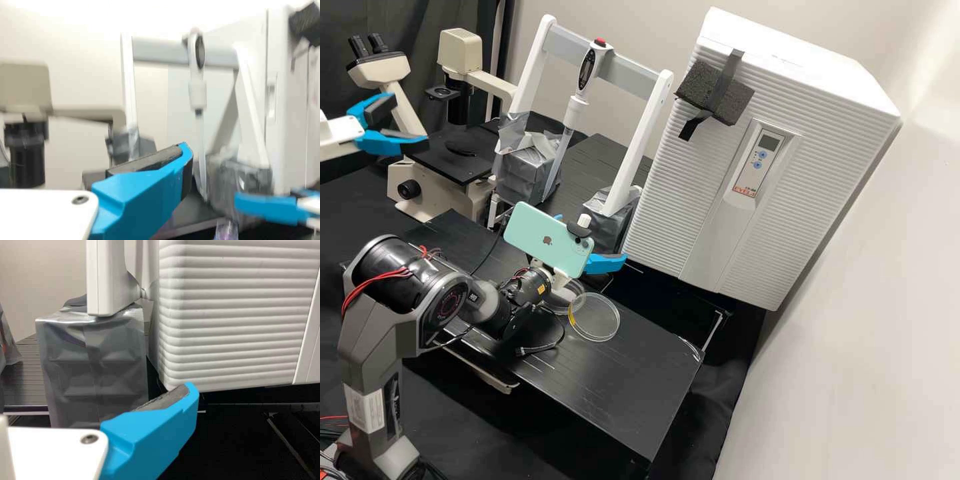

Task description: Use the pipette

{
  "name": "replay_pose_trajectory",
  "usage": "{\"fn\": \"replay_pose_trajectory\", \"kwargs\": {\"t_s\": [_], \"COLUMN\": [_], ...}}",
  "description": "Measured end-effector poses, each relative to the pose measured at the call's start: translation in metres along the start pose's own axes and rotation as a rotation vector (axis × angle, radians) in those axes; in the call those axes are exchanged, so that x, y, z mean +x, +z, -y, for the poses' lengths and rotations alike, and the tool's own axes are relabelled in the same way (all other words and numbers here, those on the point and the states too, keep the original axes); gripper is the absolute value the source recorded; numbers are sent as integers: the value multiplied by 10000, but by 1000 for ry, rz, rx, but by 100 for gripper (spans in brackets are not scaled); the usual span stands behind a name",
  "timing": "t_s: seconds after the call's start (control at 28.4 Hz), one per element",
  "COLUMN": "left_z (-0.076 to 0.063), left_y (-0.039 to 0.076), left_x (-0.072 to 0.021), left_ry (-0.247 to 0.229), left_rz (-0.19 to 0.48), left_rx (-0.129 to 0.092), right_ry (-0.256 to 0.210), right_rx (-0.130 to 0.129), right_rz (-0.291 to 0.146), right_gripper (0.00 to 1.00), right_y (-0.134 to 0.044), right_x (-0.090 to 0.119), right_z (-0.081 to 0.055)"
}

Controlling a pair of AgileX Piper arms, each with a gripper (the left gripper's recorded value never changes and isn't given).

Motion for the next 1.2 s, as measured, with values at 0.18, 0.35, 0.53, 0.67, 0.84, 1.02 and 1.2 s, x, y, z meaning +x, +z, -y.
{"fn": "replay_pose_trajectory", "kwargs": {"t_s": [0.18, 0.35, 0.53, 0.67, 0.84, 1.02, 1.2], "left_z": [-91, -122, -97, -10, 52, 54, 82], "left_y": [1, 14, 7, -6, -2, 5, -4], "left_x": [-31, -42, -34, -5, 13, 14, 4], "left_ry": [30, 40, 30, 0, -21, -22, -32], "left_rz": [6, 15, 15, 13, 17, 19, 14], "left_rx": [4, 6, 6, -3, -10, -11, -14], "right_ry": [0, 0, 0, 24, 93, 107, 54], "right_rx": [0, 0, 0, 16, 77, 86, 101], "right_rz": [0, 0, 0, -24, -135, -220, -276], "right_gripper": [100, 100, 100, 100, 100, 100, 100], "right_y": [0, 0, 0, -76, -364, -689, -1064], "right_x": [0, 0, 0, -56, -146, -111, 8], "right_z": [0, 0, 0, -139, -421, -558, -587]}}
